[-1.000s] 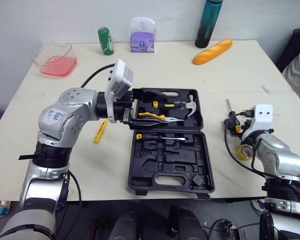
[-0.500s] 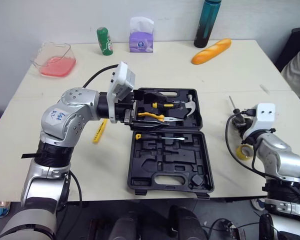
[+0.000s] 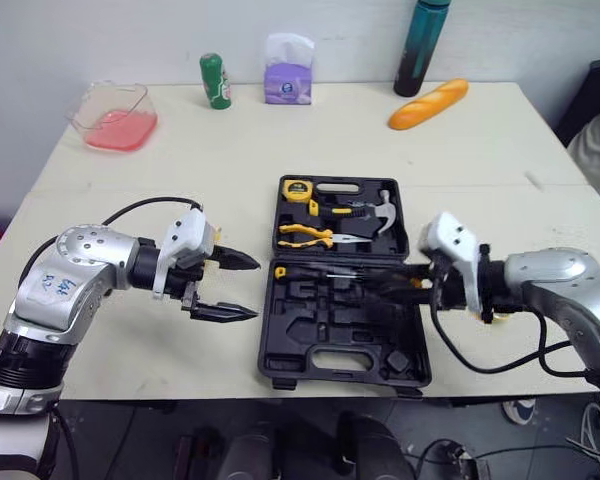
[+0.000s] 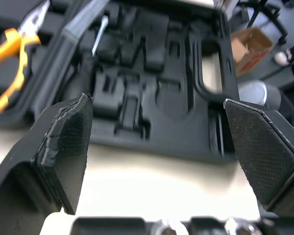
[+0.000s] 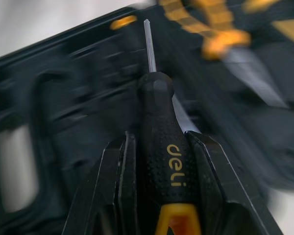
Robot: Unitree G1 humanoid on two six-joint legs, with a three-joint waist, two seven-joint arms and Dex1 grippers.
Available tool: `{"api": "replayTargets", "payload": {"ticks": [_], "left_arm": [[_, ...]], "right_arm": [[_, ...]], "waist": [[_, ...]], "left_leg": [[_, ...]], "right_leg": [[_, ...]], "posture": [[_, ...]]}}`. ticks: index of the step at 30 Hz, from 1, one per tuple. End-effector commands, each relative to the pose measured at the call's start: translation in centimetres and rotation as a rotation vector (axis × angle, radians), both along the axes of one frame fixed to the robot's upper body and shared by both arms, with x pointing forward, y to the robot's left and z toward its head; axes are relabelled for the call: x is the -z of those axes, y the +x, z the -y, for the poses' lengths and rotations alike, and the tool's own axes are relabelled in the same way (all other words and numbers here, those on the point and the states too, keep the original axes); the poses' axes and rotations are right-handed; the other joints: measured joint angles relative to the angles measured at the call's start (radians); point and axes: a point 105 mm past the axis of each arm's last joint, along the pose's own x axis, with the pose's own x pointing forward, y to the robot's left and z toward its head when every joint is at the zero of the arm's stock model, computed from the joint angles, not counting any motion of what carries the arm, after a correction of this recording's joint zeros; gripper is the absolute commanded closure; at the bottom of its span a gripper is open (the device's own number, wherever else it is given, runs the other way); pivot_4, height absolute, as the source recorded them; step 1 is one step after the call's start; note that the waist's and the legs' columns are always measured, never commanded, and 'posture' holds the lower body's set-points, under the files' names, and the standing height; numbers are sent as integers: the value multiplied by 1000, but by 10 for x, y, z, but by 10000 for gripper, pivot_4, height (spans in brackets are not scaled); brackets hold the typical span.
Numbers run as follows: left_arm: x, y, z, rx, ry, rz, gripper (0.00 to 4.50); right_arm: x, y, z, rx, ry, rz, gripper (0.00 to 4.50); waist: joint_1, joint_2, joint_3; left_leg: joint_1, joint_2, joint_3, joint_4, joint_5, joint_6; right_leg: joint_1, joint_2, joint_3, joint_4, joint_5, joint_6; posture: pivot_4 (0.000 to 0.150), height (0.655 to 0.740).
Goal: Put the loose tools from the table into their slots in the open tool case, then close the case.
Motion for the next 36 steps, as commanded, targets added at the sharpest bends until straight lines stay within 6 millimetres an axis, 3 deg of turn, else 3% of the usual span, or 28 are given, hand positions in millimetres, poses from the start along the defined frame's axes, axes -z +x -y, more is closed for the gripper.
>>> {"api": "replayTargets", "payload": {"ticks": [1, 9, 15, 21, 28, 31, 35, 36], "left_arm": [[-8, -2, 5, 28, 7, 65, 0], [-8, 2, 20, 54, -13, 99, 0], [-10, 1, 22, 54, -28, 100, 0], [-10, 1, 27, 65, -45, 100, 0], [-13, 3, 33, 81, -66, 105, 0], [-13, 4, 35, 90, -73, 104, 0], [-13, 4, 37, 97, -79, 103, 0], [-13, 4, 38, 98, -79, 103, 0]], "right_arm": [[4, 5, 1, -45, -104, 39, 34293], [18, 21, 14, -67, -248, 66, 34293], [15, 26, 6, -90, -217, 100, 34293], [0, 28, -1, -94, -164, 142, 6401], [-6, 38, -15, -50, 18, 157, 6401], [-7, 39, -21, -66, 103, 159, 19983], [8, 36, -23, -99, 121, 175, 41201], [12, 34, -23, -101, 124, 163, 44551]], "waist": [[4, -1, 1], [3, -2, 0], [2, -2, 0], [3, -2, 0], [3, -2, 0], [2, -2, 0], [4, -2, 0], [3, -2, 0]], "left_leg": [[-1, 0, 0, 0, 0, 0], [-1, 0, 1, 0, 0, 0], [1, 0, 2, 1, 0, 0], [0, 0, 1, 0, 0, 0], [0, 0, 1, 1, 0, 0], [0, 0, 2, 1, 0, 0], [0, 0, 1, 1, 0, 0], [0, 0, 2, 1, 0, 0]], "right_leg": [[0, 0, 0, 0, 0, 0], [0, 1, -1, -1, 1, 0], [0, 1, -1, 1, 1, 0], [0, 1, -1, 0, 1, 0], [0, 1, -1, 1, 1, 0], [0, 1, -2, 1, 1, 0], [0, 1, -2, 0, 1, 0], [0, 1, -2, 0, 1, 0]], "posture": [[1500, 7348], [1500, 7348], [1500, 7348], [1500, 7348], [1500, 7348], [1500, 7348], [1500, 7348], [1500, 7348]]}}
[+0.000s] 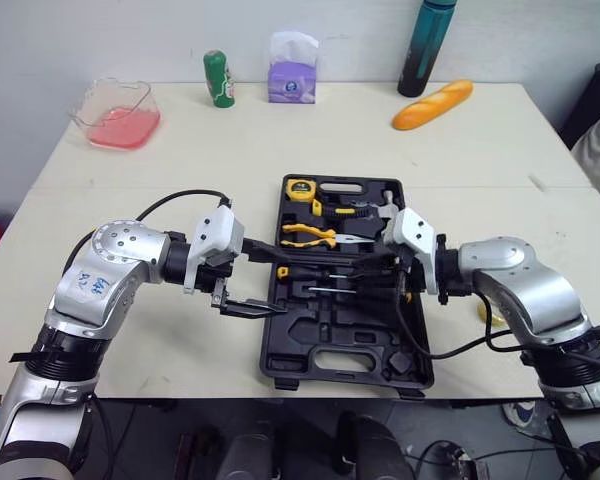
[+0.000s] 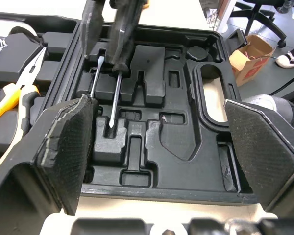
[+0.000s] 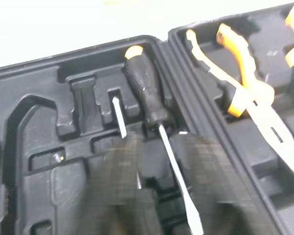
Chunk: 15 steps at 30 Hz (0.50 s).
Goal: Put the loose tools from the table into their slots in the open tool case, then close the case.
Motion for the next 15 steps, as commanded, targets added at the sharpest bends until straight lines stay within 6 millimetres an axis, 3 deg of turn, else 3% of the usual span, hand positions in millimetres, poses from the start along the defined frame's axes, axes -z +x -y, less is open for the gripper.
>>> {"api": "replayTargets", "payload": {"ticks": [1, 6, 15], "left_arm": [[-8, 0, 4, 22, -6, 38, 0], [-8, 0, 5, 28, -6, 38, 0], [-7, 0, 7, 36, -3, 38, 0]], "right_arm": [[7, -4, 2, -17, 20, 10, 44551], [21, -5, 5, 4, 5, -26, 44551], [96, -11, 29, 129, -260, -206, 44551]], "waist": [[-1, 0, 0], [-2, 0, 0], [-3, -8, -6]], "left_leg": [[0, 0, 0, 0, 0, 0], [0, 0, 0, 0, 0, 0], [6, 0, 0, 0, 0, 0]], "right_leg": [[0, 0, 0, 0, 0, 0], [0, 0, 0, 1, 0, 0], [4, 0, 1, 1, 0, 0]], "posture": [[1500, 7348], [1500, 7348], [1500, 7348]]}}
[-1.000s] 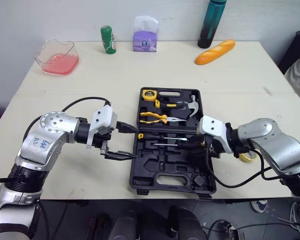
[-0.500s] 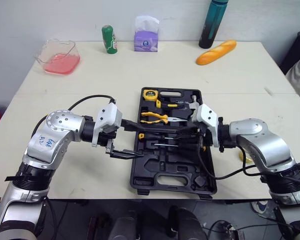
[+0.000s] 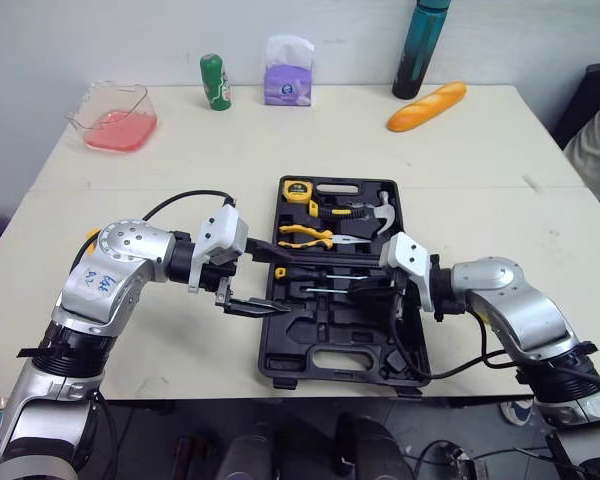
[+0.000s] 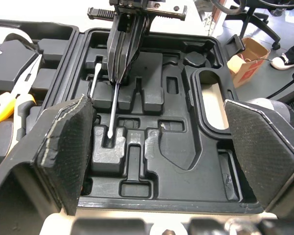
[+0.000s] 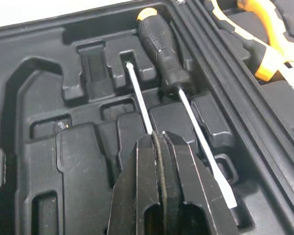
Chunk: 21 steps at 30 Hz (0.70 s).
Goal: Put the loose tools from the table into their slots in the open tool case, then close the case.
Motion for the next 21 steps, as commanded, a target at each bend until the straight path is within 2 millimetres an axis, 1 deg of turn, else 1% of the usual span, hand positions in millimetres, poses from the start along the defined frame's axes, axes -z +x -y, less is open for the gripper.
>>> {"api": "replayTargets", "payload": {"ticks": [1, 4, 7, 8, 9, 11, 13, 14, 15, 16, 17, 18, 19, 20, 21], "left_arm": [[-7, -1, 2, 19, 3, 42, 0], [-6, -1, 2, 15, 2, 42, 0], [-3, 3, 0, -34, -24, 22, 0], [-1, 7, -3, -73, -47, 18, 0], [0, 9, -4, -100, -62, 16, 0], [2, 12, -13, -225, -146, -31, 0], [5, 5, -28, -317, -194, -67, 0], [6, 1, -33, -343, -201, -75, 0], [9, -2, -52, -441, -223, -100, 0], [13, -4, -71, -543, -237, -113, 0], [16, -5, -90, -647, -256, -113, 0], [15, -4, -113, -779, -310, -124, 0], [14, -5, -133, -895, -366, -137, 0], [16, -10, -152, -993, -401, -146, 0], [22, -18, -167, -1065, -394, -149, 0]], "right_arm": [[61, -8, 25, 113, -180, -166, 44551], [63, -8, 26, 126, -173, -142, 44551], [35, -3, 16, 140, -31, -69, 44551], [22, 0, 15, 155, 18, -25, 44551], [15, 2, 16, 166, 44, 3, 44551], [-11, 4, 27, 225, 128, 74, 44551], [-34, 2, 44, 289, 207, 118, 44551], [-41, 0, 51, 310, 233, 130, 44551], [-54, -6, 64, 356, 283, 139, 44551], [-64, -13, 76, 402, 320, 144, 38506], [-70, -20, 85, 436, 341, 145, 35109], [-71, -30, 96, 461, 327, 144, 31067], [-70, -37, 107, 491, 298, 143, 25750], [-67, -44, 119, 531, 270, 142, 20352], [-65, -48, 134, 588, 249, 142, 15471]], "waist": [[0, -5, -4], [3, -10, -10], [3, -13, -12], [3, -13, -12], [2, -12, -11], [1, -8, -9], [1, -5, -6], [1, -5, -5], [1, -4, -4], [2, -2, -3], [2, -1, -2], [3, -1, -1], [4, -1, -1], [5, -1, -1], [5, -1, -1]], "left_leg": [[2, 0, 0, 0, 0, 0], [14, 2, -4, -2, -2, -2], [14, 2, -6, -1, -6, -6], [14, 2, -6, -1, -6, -5], [13, 3, -6, -1, -5, -5], [12, 3, -6, -2, -5, -5], [10, 3, -5, -2, -5, -4], [9, 3, -5, -2, -5, -4], [8, 3, -5, -2, -5, -4], [7, 3, -5, -2, -5, -4], [6, 4, -5, -2, -5, -4], [6, 4, -5, -3, -5, -4], [5, 5, -5, -3, -5, -4], [6, 5, -6, -3, -5, -5], [6, 6, -6, -3, -5, -5]], "right_leg": [[1, 0, 0, 0, 0, 0], [16, -1, 0, -4, -1, -1], [17, -6, 1, -5, -1, -2], [17, -6, 1, -5, -1, -2], [16, -6, 1, -5, -1, -2], [14, -6, 1, -4, -1, -3], [12, -5, 1, -4, -1, -2], [11, -5, 1, -4, -1, -2], [10, -5, 1, -4, -1, -2], [9, -4, 0, -5, -1, -3], [8, -4, 0, -5, -2, -3], [8, -4, 0, -5, -2, -3], [7, -4, 0, -6, -2, -3], [8, -3, 0, -5, -2, -4], [8, -3, 0, -6, -2, -4]], "posture": [[1500, 7348], [1500, 7348], [1500, 7348], [1500, 7348], [1500, 7348], [1500, 7348], [1500, 7348], [1500, 7348], [1500, 7348], [1500, 7348], [1500, 7348], [1500, 7348], [1500, 7348], [1500, 7348], [1500, 7348]]}}
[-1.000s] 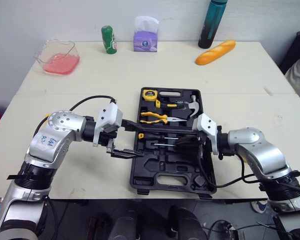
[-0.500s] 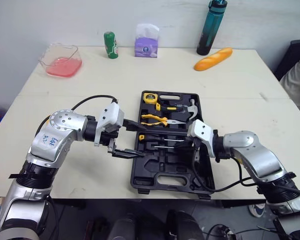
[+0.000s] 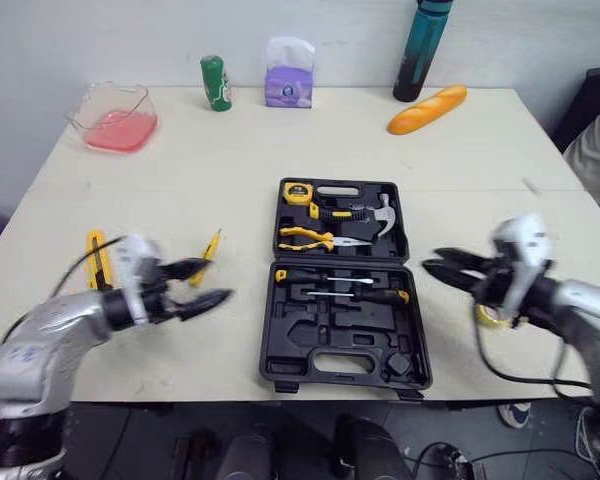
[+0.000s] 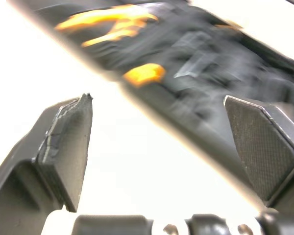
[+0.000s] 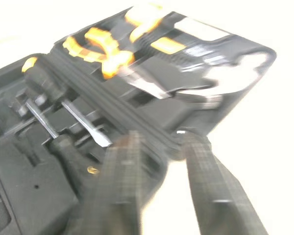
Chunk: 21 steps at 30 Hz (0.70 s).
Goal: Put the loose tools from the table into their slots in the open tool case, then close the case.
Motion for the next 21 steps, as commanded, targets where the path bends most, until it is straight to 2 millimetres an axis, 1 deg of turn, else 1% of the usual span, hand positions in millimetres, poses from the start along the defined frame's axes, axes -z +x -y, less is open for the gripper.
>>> {"api": "replayTargets", "payload": {"ticks": [1, 2, 3, 4, 5, 8, 9, 11, 13, 15, 16, 18, 19, 21], "left_arm": [[-4, -22, -49, -241, -8, 13, 0], [3, -32, -68, -315, 11, -10, 0], [9, -44, -91, -402, 6, -31, 0], [11, -53, -109, -484, -5, -41, 0], [14, -63, -131, -579, -16, -53, 0], [19, -83, -169, -723, 16, -72, 0], [18, -86, -177, -749, 33, -74, 0], [16, -90, -186, -772, 55, -72, 0], [12, -92, -201, -805, 93, -69, 0], [9, -93, -213, -826, 126, -69, 0], [8, -92, -216, -825, 137, -68, 0], [6, -86, -214, -800, 151, -63, 0], [5, -83, -211, -783, 154, -59, 0], [2, -74, -198, -724, 147, -47, 0]], "right_arm": [[-6, -17, 35, 120, -30, 6, 10558], [-3, -21, 53, 192, -41, -5, 4735], [-1, -26, 71, 259, -52, -15, 220], [2, -31, 85, 309, -63, -25, 220], [5, -35, 100, 360, -77, -34, 220], [10, -43, 130, 447, -118, -51, 220], [11, -46, 141, 464, -136, -57, 220], [12, -50, 154, 481, -165, -67, 220], [11, -57, 180, 533, -218, -78, 220], [7, -61, 199, 568, -245, -78, 220], [4, -62, 203, 575, -245, -73, 220], [0, -62, 206, 567, -243, -63, 220], [-1, -62, 205, 559, -240, -58, 220], [-5, -59, 198, 536, -198, -39, 220]], "waist": [[0, 0, 0], [0, 0, 0], [-1, 1, 1], [-1, 1, 1], [-1, 1, 1], [-2, 1, 1], [-1, 1, 1], [2, 2, 2], [2, 2, 2], [-1, 3, 2], [-3, 3, 2], [-5, 3, 2], [-5, 3, 2], [-9, 5, 3]], "left_leg": [[1, 0, 0, 0, 0, 0], [3, 0, 1, 0, -1, 1], [5, -1, 2, 0, -3, 2], [6, -1, 4, 0, -5, 2], [6, -1, 5, 0, -8, -1], [6, 0, 5, 0, -11, 0], [6, 0, 5, 0, -12, 1], [5, 0, 5, 0, -11, 1], [3, 0, 6, -1, -11, -1], [0, -1, 7, -1, -10, -2], [0, -1, 8, -1, -9, -2], [1, -1, 10, -4, -9, -2], [1, -1, 10, -4, -9, -3], [1, -1, 10, -5, -9, -3]], "right_leg": [[1, 0, 0, 0, 0, 0], [3, -1, 1, 0, 0, 0], [3, -2, 2, 0, 0, 0], [3, -3, 3, -3, 0, 0], [3, -3, 4, -3, 0, 0], [1, -3, 4, -3, -1, -1], [0, -4, 4, -2, -1, -2], [-2, -5, 4, -1, -2, -3], [-5, -6, 4, 0, -2, -3], [-9, -7, 4, 1, -2, -4], [-10, -7, 4, 1, -2, -4], [-11, -7, 5, 1, -2, -4], [-11, -7, 6, 1, -2, -4], [-11, -7, 6, 1, -2, -4]], "posture": [[1500, 7348], [1500, 7348], [1500, 7348], [1500, 7348], [1500, 7348], [1500, 7348], [1500, 7348], [1500, 7348], [1500, 7348], [1500, 7348], [1500, 7348], [1500, 7348], [1500, 7348], [1500, 7348]]}}
